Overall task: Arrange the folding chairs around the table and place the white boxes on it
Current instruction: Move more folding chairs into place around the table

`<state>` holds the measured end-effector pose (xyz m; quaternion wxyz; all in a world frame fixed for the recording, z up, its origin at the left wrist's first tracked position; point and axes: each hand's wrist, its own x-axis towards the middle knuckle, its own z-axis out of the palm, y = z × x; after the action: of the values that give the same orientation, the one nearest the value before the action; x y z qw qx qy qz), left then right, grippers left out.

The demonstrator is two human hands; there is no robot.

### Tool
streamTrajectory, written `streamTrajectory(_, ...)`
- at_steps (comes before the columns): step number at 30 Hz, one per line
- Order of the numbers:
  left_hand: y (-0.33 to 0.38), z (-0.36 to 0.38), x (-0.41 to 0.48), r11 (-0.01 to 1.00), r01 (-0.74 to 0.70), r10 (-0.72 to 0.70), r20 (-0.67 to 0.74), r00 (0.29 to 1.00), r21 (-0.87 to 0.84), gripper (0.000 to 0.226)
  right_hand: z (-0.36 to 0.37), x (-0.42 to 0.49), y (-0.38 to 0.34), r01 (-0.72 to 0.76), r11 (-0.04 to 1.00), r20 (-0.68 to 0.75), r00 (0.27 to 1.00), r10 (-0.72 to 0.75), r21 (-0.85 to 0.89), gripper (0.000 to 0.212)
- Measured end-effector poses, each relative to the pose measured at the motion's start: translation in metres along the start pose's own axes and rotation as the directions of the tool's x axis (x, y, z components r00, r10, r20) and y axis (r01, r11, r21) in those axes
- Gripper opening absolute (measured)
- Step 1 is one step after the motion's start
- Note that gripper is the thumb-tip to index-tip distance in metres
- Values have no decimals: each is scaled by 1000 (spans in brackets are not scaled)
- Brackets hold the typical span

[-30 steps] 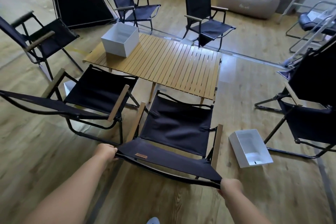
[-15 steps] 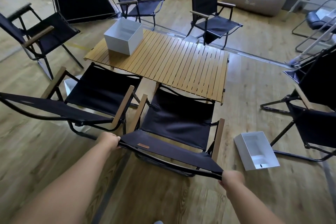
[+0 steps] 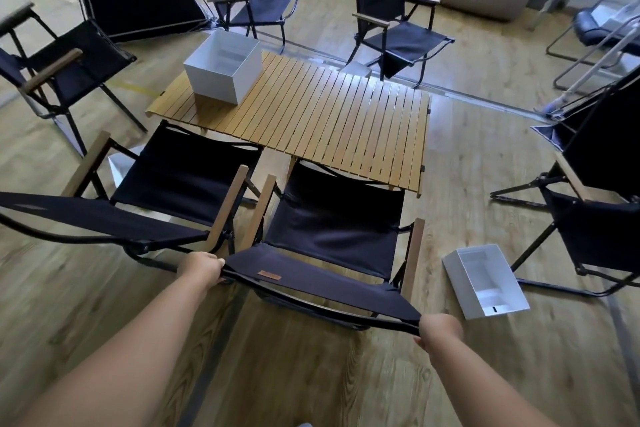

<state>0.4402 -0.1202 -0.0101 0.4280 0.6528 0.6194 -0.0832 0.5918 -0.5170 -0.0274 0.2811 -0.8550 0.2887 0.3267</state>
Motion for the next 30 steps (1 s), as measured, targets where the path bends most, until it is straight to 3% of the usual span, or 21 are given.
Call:
streamTrajectory(2,5,0,-5,992,-25,27,-13,1000,120,35,-2,-8,-4,-23,994,-17,1000,25,106,16)
streamTrajectory(5,17,2,-23,945,-101,99,23,995,311,48,-4,-13,-14,12,993,-87,996,-23,-120,17)
streamTrajectory(6,22,3,-27,935,-123,116,42,992,331,51,-8,-22,-18,65,980,-93,992,-84,-185,30)
streamTrajectory(7,29,3,-32,933,-132,123,49,991,336,52,-14,-33,-26,81,985,-89,991,-95,-152,47)
streamTrajectory(9,43,2,-40,928,-162,150,61,987,335,50,-31,-59,-49,251,968,-72,965,-251,-12,69)
streamTrajectory(12,66,-1,-52,923,-221,205,83,975,316,48,-67,-92,-99,439,862,-74,897,-435,253,84)
streamTrajectory(15,87,-3,-70,903,-285,264,108,958,322,48,-102,-115,-152,557,758,-106,823,-557,341,92)
streamTrajectory(21,102,6,-112,879,-372,335,169,927,299,42,-135,-148,-204,676,649,-139,722,-678,349,85)
streamTrajectory(30,112,11,-157,892,-418,404,112,908,172,32,-169,-136,-157,717,623,-117,680,-724,313,63)
